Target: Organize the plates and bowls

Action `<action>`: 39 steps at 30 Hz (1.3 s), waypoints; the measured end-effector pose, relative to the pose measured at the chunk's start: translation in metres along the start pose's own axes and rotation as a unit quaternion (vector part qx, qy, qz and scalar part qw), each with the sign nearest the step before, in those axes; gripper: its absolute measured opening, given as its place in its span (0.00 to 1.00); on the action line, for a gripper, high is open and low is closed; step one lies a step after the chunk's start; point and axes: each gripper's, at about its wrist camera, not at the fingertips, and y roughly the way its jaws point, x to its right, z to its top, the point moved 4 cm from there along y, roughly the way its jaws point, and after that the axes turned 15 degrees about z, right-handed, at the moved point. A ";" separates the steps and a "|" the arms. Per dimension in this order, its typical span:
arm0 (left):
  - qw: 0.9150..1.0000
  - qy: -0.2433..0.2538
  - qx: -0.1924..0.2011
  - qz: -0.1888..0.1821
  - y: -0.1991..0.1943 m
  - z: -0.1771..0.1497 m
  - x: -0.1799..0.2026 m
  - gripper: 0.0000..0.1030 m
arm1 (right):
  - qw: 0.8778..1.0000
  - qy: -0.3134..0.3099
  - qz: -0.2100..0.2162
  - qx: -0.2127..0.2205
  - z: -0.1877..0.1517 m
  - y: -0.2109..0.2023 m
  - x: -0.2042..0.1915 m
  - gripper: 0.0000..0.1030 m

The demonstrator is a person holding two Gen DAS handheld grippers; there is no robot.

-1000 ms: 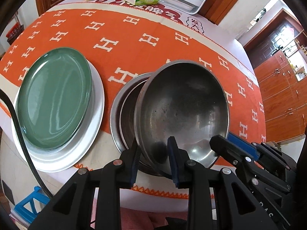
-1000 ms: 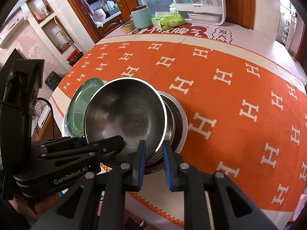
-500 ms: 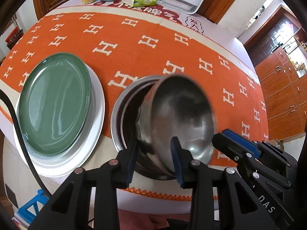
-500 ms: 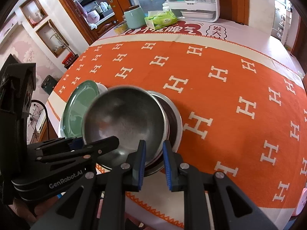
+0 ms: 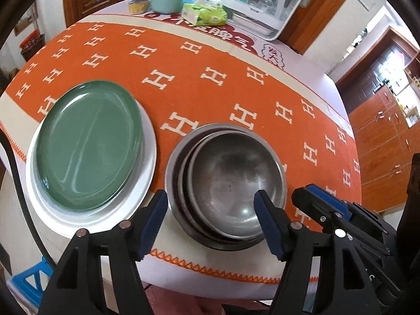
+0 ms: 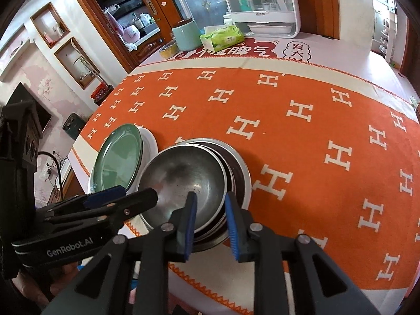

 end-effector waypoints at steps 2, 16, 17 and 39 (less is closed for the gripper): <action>1.000 -0.009 -0.003 0.003 0.002 -0.002 -0.003 0.69 | 1.000 0.001 0.003 -0.002 0.000 0.001 0.001 0.35; 0.995 -0.044 -0.083 0.028 0.037 -0.020 -0.013 0.69 | 0.998 0.036 0.017 -0.044 -0.006 0.022 0.024 0.48; 0.995 -0.046 -0.087 0.027 0.039 -0.021 -0.013 0.69 | 0.998 0.041 0.019 -0.047 -0.006 0.024 0.027 0.48; 0.994 -0.032 -0.091 0.048 0.068 -0.015 0.012 0.54 | 0.990 0.074 0.109 -0.059 -0.003 0.048 0.055 0.38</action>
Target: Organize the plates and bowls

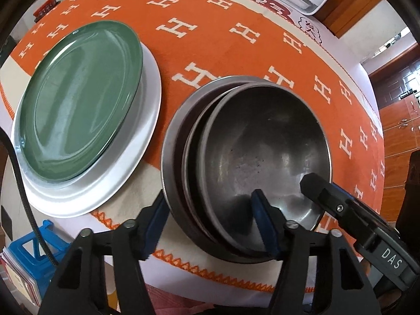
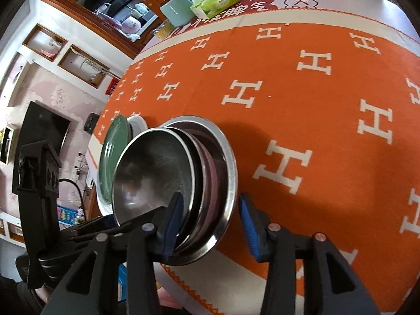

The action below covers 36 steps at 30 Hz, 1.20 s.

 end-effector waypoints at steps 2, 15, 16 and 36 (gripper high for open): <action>1.000 0.001 0.003 0.006 -0.001 0.001 0.001 0.52 | 1.000 -0.001 -0.002 -0.002 0.000 0.000 0.000 0.37; 1.000 0.005 0.008 0.016 -0.018 -0.002 -0.003 0.47 | 1.000 -0.014 0.004 0.004 0.000 -0.015 -0.009 0.35; 1.000 0.006 0.010 0.015 -0.020 -0.003 -0.003 0.47 | 1.000 -0.016 0.004 0.007 0.000 -0.017 -0.011 0.35; 0.993 0.048 0.107 0.005 -0.075 0.006 -0.029 0.47 | 0.995 -0.039 0.011 0.095 -0.001 -0.032 -0.063 0.35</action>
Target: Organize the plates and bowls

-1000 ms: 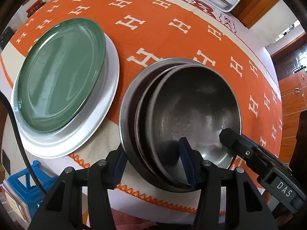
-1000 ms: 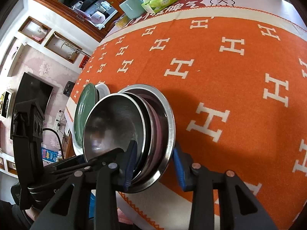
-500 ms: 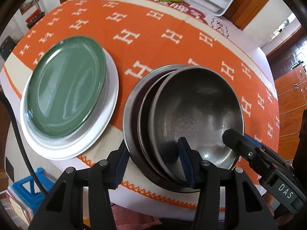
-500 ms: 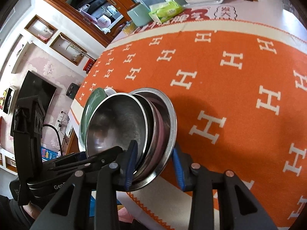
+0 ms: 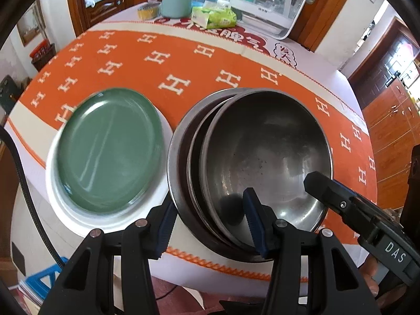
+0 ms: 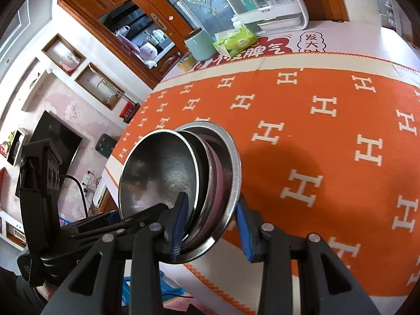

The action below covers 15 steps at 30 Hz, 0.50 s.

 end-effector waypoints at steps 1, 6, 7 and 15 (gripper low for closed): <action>1.000 0.002 0.004 0.000 -0.003 0.001 -0.005 0.47 | 1.000 0.000 0.001 0.002 0.000 0.001 -0.003 0.35; 1.000 0.006 0.019 -0.009 -0.012 0.006 -0.032 0.47 | 1.000 0.003 0.002 0.017 -0.002 0.012 -0.025 0.35; 1.000 0.006 0.020 -0.010 -0.013 0.007 -0.036 0.47 | 1.000 0.004 0.002 0.020 -0.002 0.015 -0.031 0.35; 0.999 0.025 0.034 -0.022 -0.015 0.021 -0.080 0.47 | 0.999 0.010 -0.008 0.042 -0.003 0.040 -0.064 0.35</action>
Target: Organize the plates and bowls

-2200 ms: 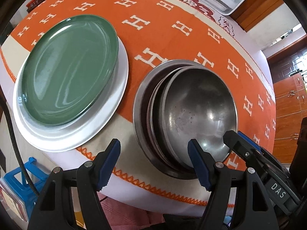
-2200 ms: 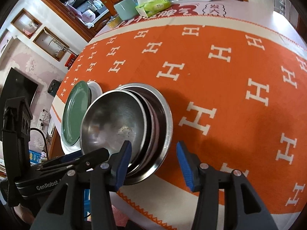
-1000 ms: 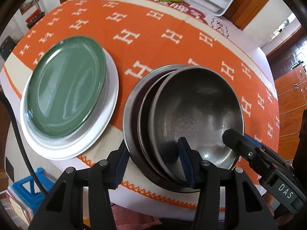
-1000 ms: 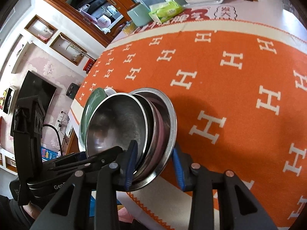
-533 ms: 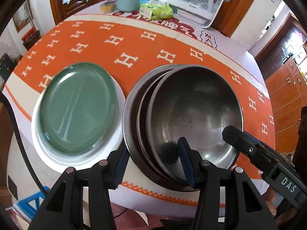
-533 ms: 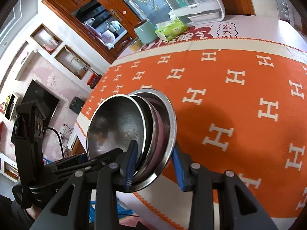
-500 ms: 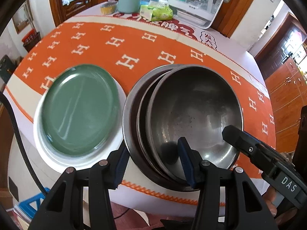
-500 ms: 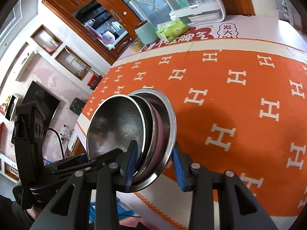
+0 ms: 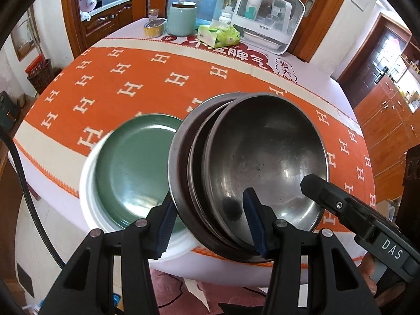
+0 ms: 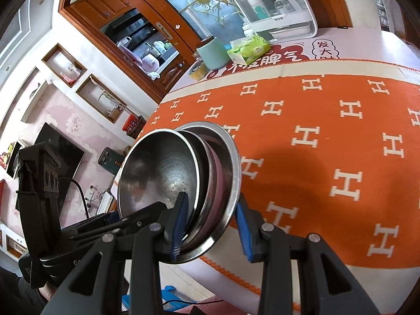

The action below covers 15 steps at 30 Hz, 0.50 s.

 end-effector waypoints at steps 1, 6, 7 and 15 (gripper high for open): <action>1.000 0.003 0.001 -0.001 0.001 0.001 -0.005 0.47 | 1.000 0.002 -0.002 0.003 -0.001 0.004 -0.004 0.35; 1.000 0.026 0.001 -0.005 0.007 0.009 -0.028 0.47 | 1.000 0.015 -0.011 0.015 -0.004 0.024 -0.016 0.35; 0.999 0.032 0.001 -0.006 0.010 0.011 -0.033 0.47 | 1.000 0.018 -0.012 0.018 -0.005 0.028 -0.019 0.36; 0.997 0.079 -0.015 -0.012 0.034 0.025 -0.059 0.47 | 0.997 0.058 -0.031 0.038 -0.013 0.064 -0.027 0.37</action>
